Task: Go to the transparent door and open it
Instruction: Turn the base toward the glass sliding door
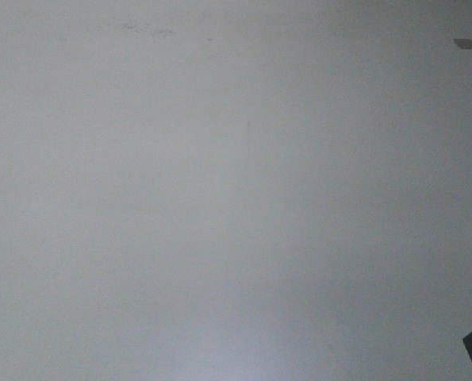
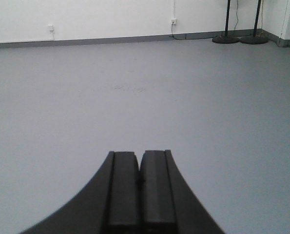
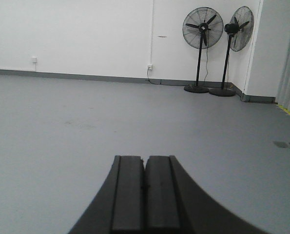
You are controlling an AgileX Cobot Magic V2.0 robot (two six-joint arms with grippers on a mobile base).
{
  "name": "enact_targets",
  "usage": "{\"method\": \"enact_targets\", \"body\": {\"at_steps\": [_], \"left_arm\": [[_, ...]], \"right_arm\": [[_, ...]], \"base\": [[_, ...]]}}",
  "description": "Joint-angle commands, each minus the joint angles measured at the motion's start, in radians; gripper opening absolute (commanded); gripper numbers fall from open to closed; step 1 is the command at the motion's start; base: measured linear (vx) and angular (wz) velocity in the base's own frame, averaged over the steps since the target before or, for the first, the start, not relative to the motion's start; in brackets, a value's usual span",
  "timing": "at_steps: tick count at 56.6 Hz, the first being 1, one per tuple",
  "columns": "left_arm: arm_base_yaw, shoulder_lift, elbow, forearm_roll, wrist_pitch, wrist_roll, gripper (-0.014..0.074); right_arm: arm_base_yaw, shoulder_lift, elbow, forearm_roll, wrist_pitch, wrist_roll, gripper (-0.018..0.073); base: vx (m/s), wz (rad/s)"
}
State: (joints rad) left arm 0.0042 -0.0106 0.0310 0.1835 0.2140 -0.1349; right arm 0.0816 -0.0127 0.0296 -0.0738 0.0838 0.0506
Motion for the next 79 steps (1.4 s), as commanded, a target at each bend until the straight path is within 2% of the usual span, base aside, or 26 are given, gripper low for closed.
{"method": "enact_targets", "body": {"at_steps": [1, 51, 79], "left_arm": [[-0.004, -0.014, 0.016, 0.001, -0.083, -0.002, 0.0003], [-0.004, -0.014, 0.016, 0.001, -0.083, -0.002, 0.0003], [-0.004, -0.014, 0.016, 0.001, -0.083, -0.002, 0.0003]], "right_arm": [[-0.004, -0.013, 0.005, -0.002, -0.084, -0.006, -0.0001], [-0.004, -0.013, 0.005, -0.002, -0.084, -0.006, -0.0001], [-0.004, -0.013, 0.005, -0.002, -0.084, -0.006, -0.0001]], "base": [[0.00, 0.00], [0.01, -0.01], [0.16, -0.07]]}}
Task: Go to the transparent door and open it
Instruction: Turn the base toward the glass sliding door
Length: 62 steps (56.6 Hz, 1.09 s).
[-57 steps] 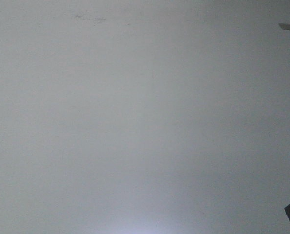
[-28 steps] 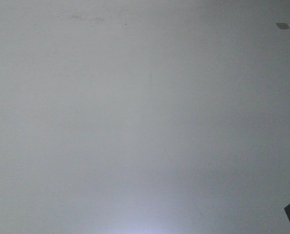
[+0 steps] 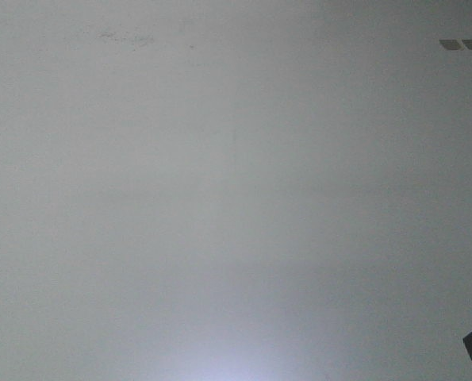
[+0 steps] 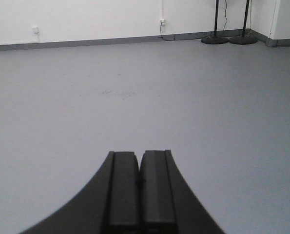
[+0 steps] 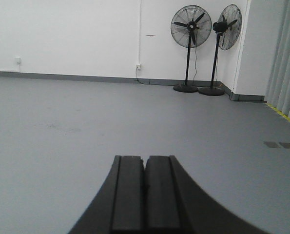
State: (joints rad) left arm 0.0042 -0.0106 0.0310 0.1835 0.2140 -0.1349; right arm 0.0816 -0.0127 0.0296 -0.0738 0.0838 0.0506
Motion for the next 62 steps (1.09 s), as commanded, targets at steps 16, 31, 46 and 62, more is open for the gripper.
{"method": "enact_targets", "body": {"at_steps": [16, 31, 46, 62], "left_arm": [[-0.004, -0.014, 0.016, 0.001, -0.083, -0.002, 0.0003], [-0.004, -0.014, 0.016, 0.001, -0.083, -0.002, 0.0003], [-0.004, -0.014, 0.016, 0.001, -0.083, -0.002, 0.0003], [-0.004, -0.014, 0.016, 0.001, -0.083, -0.002, 0.0003]], "right_arm": [[-0.004, -0.013, 0.005, -0.002, -0.084, -0.006, -0.0001], [-0.004, -0.013, 0.005, -0.002, -0.084, -0.006, -0.0001], [-0.004, -0.013, 0.005, -0.002, -0.084, -0.006, -0.0001], [-0.004, -0.013, 0.005, -0.002, -0.084, -0.006, -0.0001]], "base": [[0.38, 0.07], [0.47, 0.11], [0.50, 0.16], [0.50, 0.25]]}}
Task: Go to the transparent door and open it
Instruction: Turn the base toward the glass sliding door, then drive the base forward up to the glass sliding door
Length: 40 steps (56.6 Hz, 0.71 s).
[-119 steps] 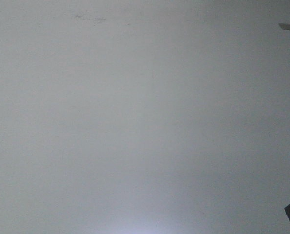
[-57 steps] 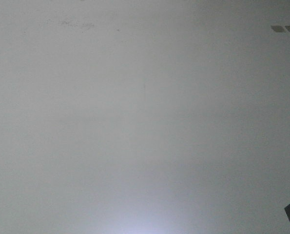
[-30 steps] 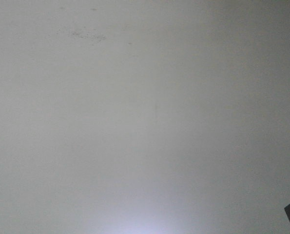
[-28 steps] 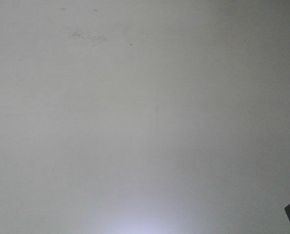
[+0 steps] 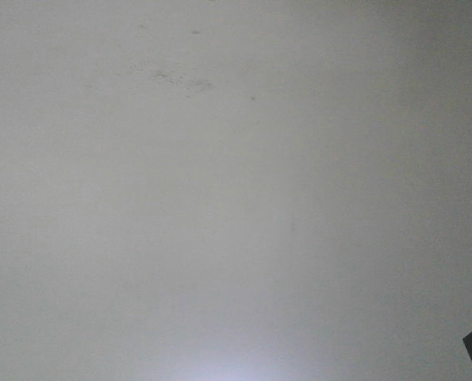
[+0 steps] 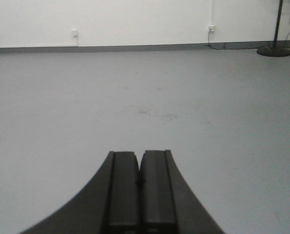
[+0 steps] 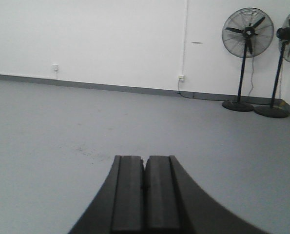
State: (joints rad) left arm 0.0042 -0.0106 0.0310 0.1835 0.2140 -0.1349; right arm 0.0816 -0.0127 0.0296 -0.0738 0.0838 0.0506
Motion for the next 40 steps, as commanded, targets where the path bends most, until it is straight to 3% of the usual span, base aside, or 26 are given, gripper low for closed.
{"method": "enact_targets", "body": {"at_steps": [1, 40], "left_arm": [[-0.004, -0.014, 0.016, 0.001, -0.083, -0.002, 0.0003], [-0.004, -0.014, 0.016, 0.001, -0.083, -0.002, 0.0003]], "right_arm": [[-0.004, -0.013, 0.005, -0.002, -0.084, -0.006, -0.0001], [-0.004, -0.013, 0.005, -0.002, -0.084, -0.006, -0.0001]], "base": [[0.50, 0.31], [0.52, 0.43]]}}
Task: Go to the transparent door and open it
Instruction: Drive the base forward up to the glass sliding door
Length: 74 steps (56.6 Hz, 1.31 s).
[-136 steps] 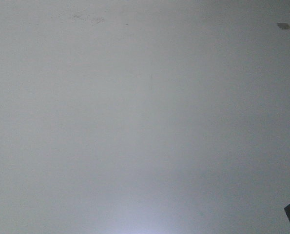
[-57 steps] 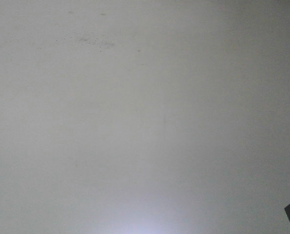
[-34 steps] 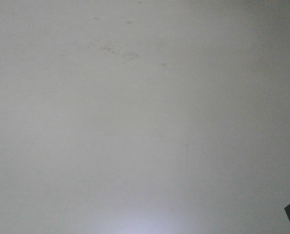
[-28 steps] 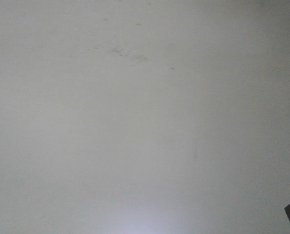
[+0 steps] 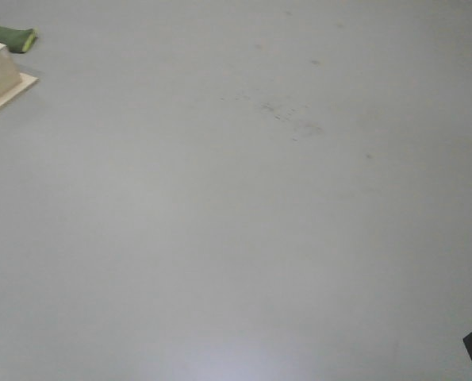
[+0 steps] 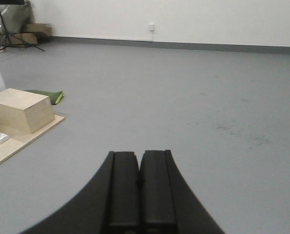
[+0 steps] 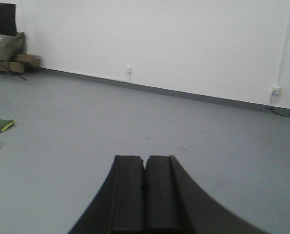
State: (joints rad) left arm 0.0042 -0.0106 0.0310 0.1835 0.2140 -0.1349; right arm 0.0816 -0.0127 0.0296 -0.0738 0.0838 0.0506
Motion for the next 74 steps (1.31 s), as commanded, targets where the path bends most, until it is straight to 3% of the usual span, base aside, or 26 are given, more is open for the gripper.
{"method": "enact_targets", "body": {"at_steps": [1, 74], "left_arm": [[-0.004, -0.014, 0.016, 0.001, -0.083, -0.002, 0.0003], [-0.004, -0.014, 0.016, 0.001, -0.083, -0.002, 0.0003]], "right_arm": [[-0.004, -0.013, 0.005, -0.002, -0.084, -0.006, -0.0001], [-0.004, -0.013, 0.005, -0.002, -0.084, -0.006, -0.0001]], "base": [[0.55, 0.48], [0.58, 0.54]]}}
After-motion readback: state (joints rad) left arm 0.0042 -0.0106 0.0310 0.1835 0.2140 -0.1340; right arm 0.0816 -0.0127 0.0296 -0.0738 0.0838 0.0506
